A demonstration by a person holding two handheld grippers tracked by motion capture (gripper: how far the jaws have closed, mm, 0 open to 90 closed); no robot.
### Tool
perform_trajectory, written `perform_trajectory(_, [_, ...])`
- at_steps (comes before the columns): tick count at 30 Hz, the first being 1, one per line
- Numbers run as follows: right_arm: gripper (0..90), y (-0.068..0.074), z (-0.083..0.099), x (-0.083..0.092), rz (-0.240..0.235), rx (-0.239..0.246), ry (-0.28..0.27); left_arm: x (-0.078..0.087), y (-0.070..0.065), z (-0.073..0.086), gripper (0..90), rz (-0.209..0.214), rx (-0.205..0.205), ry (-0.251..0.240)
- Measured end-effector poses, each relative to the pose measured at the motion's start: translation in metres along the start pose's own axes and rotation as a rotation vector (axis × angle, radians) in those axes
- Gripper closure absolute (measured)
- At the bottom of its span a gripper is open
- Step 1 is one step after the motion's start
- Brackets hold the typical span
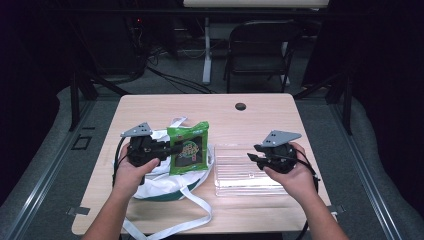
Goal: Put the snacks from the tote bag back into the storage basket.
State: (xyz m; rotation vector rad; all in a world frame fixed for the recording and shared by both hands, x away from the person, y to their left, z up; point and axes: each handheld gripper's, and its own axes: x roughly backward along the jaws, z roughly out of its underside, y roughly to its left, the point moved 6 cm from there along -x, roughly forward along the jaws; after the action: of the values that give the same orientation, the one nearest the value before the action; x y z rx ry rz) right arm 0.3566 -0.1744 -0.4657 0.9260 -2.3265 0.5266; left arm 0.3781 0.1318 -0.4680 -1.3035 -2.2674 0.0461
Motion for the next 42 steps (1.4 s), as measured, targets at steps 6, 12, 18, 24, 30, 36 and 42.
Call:
perform_trajectory(6, [65.1,0.001,-0.012,0.000,-0.026,0.032,0.016,-0.001,-0.001,0.000,72.1,0.003,-0.002,-0.003])
perform_trajectory(12, [65.8,0.003,-0.023,0.001,-0.043,0.067,0.026,-0.001,-0.001,0.000,72.1,0.004,-0.003,-0.004])
perform_trajectory(18, [65.9,0.007,-0.033,0.001,-0.063,0.095,0.029,-0.002,-0.002,0.000,72.1,0.004,-0.003,-0.004])
perform_trajectory(24, [65.9,0.011,-0.044,0.001,-0.081,0.131,0.041,-0.003,-0.003,0.000,72.1,0.005,-0.004,-0.007])
perform_trajectory(30, [65.9,0.014,-0.048,-0.001,-0.096,0.147,0.047,-0.003,-0.003,0.000,72.1,0.007,-0.004,-0.006])
perform_trajectory(36, [64.9,0.017,-0.056,-0.001,-0.111,0.193,0.069,-0.004,-0.005,-0.001,72.1,0.015,-0.006,-0.010])
perform_trajectory(42, [63.4,0.019,-0.067,-0.002,-0.123,0.261,0.101,-0.004,-0.007,-0.002,72.1,0.018,-0.010,-0.015])
